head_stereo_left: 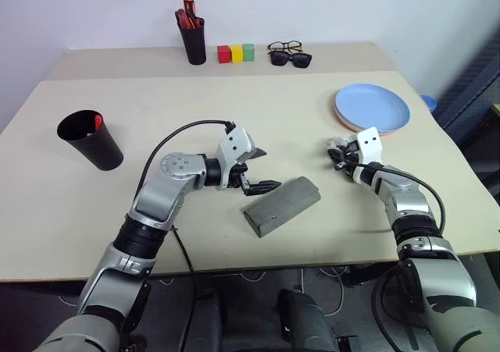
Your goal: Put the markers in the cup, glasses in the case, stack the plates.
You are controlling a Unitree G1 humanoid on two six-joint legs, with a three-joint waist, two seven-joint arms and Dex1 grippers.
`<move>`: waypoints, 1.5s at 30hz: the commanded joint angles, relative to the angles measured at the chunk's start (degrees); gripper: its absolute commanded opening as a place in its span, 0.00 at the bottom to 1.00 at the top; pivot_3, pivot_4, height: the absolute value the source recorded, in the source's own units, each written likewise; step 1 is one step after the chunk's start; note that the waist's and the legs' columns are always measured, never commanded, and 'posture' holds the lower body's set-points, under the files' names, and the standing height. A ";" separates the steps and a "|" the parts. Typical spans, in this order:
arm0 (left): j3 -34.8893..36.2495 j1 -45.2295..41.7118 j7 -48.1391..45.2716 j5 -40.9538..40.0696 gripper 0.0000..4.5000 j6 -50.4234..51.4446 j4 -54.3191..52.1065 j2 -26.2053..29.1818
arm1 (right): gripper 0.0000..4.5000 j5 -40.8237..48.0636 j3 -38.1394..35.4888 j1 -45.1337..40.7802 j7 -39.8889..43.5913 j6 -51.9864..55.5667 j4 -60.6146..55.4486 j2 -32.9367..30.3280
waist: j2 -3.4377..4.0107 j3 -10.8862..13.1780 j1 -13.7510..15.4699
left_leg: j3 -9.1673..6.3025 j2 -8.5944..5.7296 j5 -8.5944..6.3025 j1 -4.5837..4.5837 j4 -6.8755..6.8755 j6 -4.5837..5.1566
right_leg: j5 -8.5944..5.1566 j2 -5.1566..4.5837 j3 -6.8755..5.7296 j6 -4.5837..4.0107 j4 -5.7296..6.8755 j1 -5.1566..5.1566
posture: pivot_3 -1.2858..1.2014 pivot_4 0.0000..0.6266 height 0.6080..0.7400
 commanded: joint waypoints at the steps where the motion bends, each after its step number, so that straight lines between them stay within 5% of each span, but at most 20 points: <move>1: 0.81 -0.47 0.68 -0.77 1.00 -0.84 -1.77 -0.21 | 0.01 0.42 -1.45 -1.57 -2.61 -2.67 -1.77 -0.58 | 0.00 0.00 -0.04 | 0.00 0.00 0.00 0.00 0.00 0.00 | 0.01 0.00 0.00 0.02 0.00 0.00 | 0.52 0.24 1.00; 7: 0.96 0.42 1.92 -1.09 1.00 -0.52 -2.74 -0.38 | 0.01 -0.07 -2.34 -8.21 -7.03 -9.46 2.91 -2.05 | 0.03 0.02 -0.27 | 0.01 0.00 0.00 0.00 0.00 0.00 | 0.03 0.00 0.00 0.05 -0.01 -0.01 | 0.52 0.24 1.00; 14: 2.25 1.53 5.42 -0.80 1.00 -0.02 -4.58 -0.41 | 0.01 -5.39 -1.43 -23.63 -17.40 -17.75 21.83 -6.15 | 0.04 0.03 -0.20 | 0.01 0.00 0.00 -0.01 -0.08 0.00 | -0.02 0.00 0.01 -0.03 -0.06 -0.03 | 0.52 0.24 1.00; 17: 3.52 2.91 7.09 -0.97 1.00 0.59 -6.37 0.16 | 0.21 -6.34 -1.62 -26.45 -19.23 -17.55 25.22 -6.70 | 0.04 0.03 -0.23 | 0.01 0.00 0.00 -0.01 -0.09 0.00 | -0.02 0.00 0.01 -0.03 -0.07 -0.03 | 0.52 0.24 1.00; 21: 5.15 5.25 9.66 -1.12 1.00 1.95 -9.34 0.85 | 0.65 -9.25 -0.23 -28.34 -22.71 -18.45 26.72 -7.36 | 0.05 0.04 -0.32 | 0.01 0.00 0.00 -0.02 -0.09 0.00 | -0.02 0.00 0.01 -0.03 -0.07 -0.03 | 0.52 0.24 1.00; 28: 6.21 10.58 16.81 0.48 1.00 1.04 -14.61 -0.69 | 0.65 -7.86 -1.47 -27.29 -17.21 -21.91 24.75 -8.94 | 0.09 0.06 -0.20 | 0.01 0.00 0.00 -0.01 -0.09 0.00 | -0.01 0.00 0.02 -0.02 -0.07 -0.03 | 0.52 0.24 1.00; 33: 5.10 13.90 17.23 0.64 1.00 -1.65 -15.03 -0.93 | 0.65 -1.48 -3.66 -17.78 -3.30 -21.59 13.51 -9.42 | 0.07 0.05 -0.03 | 0.01 0.00 0.00 -0.01 -0.09 0.00 | 0.01 0.00 0.02 0.03 -0.08 -0.01 | 0.52 0.24 1.00; 39: 8.61 18.52 16.16 -2.01 1.00 -4.94 -14.29 -0.18 | 0.65 10.04 -6.79 13.80 2.55 -2.49 -33.38 -10.07 | 0.12 0.02 0.42 | -0.01 0.00 0.00 -0.07 -0.07 0.00 | 0.06 -0.01 0.01 0.14 -0.08 -0.03 | 0.52 0.24 1.00; 45: 14.23 27.04 16.33 -3.14 1.00 -17.59 -15.34 -0.38 | 0.65 20.84 -13.71 36.43 4.10 12.26 -59.04 -11.53 | 0.34 -0.13 0.01 | 0.03 0.03 -0.02 0.11 -0.02 -0.02 | -0.04 -0.01 0.03 -0.09 -0.03 0.02 | 0.52 0.24 1.00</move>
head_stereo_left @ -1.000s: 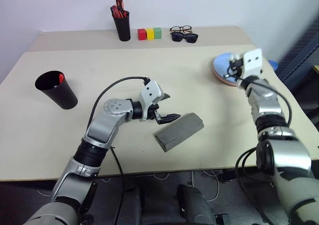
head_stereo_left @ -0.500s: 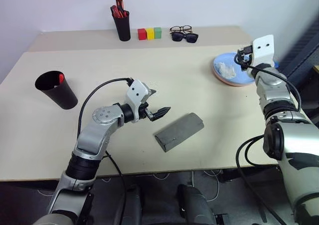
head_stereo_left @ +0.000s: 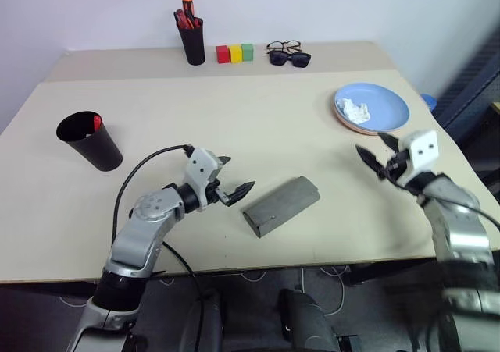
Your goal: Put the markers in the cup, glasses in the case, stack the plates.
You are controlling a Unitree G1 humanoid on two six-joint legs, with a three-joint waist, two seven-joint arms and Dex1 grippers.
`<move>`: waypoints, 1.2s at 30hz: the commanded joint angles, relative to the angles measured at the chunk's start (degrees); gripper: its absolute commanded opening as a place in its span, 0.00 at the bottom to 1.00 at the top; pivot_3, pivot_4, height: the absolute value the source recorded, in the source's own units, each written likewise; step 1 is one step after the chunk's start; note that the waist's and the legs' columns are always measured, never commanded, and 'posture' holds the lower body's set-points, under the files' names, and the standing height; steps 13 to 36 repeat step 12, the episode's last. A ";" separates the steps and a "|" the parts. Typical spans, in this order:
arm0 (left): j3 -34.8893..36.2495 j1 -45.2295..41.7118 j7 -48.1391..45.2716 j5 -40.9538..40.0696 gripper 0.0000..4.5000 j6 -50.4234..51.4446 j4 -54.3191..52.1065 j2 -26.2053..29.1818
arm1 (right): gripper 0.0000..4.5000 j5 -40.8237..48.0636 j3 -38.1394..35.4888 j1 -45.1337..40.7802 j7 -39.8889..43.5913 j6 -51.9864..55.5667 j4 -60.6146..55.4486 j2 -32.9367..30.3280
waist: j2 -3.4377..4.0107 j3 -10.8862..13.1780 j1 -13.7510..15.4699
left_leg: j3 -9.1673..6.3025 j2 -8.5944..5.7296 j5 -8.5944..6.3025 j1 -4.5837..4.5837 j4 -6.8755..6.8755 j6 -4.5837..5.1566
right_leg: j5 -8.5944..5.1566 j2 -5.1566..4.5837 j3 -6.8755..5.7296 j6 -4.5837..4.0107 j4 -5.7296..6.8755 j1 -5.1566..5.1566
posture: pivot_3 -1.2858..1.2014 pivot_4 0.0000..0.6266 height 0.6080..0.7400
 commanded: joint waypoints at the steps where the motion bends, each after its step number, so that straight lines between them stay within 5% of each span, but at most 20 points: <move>1: 4.42 3.79 -0.02 -1.39 1.00 -6.83 -2.42 0.60 | 0.65 6.22 -5.82 5.70 0.50 5.81 -11.22 -1.59 | -0.01 -0.01 0.03 | 0.00 0.01 -0.01 0.04 0.01 0.00 | 0.01 0.00 0.00 -0.03 0.01 0.02 | 0.52 0.24 1.00; 12: 9.67 16.15 -3.07 -6.24 1.00 -6.10 -7.59 5.98 | 0.65 8.39 -10.03 14.36 0.34 7.42 -16.74 -0.56 | -0.01 -0.08 0.20 | 0.02 0.03 -0.04 0.07 -0.01 -0.05 | -0.01 -0.04 0.00 -0.07 -0.17 0.06 | 0.52 0.24 1.00; 36: 9.67 16.15 -3.07 -6.24 1.00 -6.10 -7.59 5.98 | 0.65 8.39 -10.03 14.36 0.34 7.42 -16.74 -0.56 | -0.01 -0.08 0.20 | 0.02 0.03 -0.04 0.07 -0.01 -0.05 | -0.01 -0.04 0.00 -0.07 -0.17 0.06 | 0.52 0.24 1.00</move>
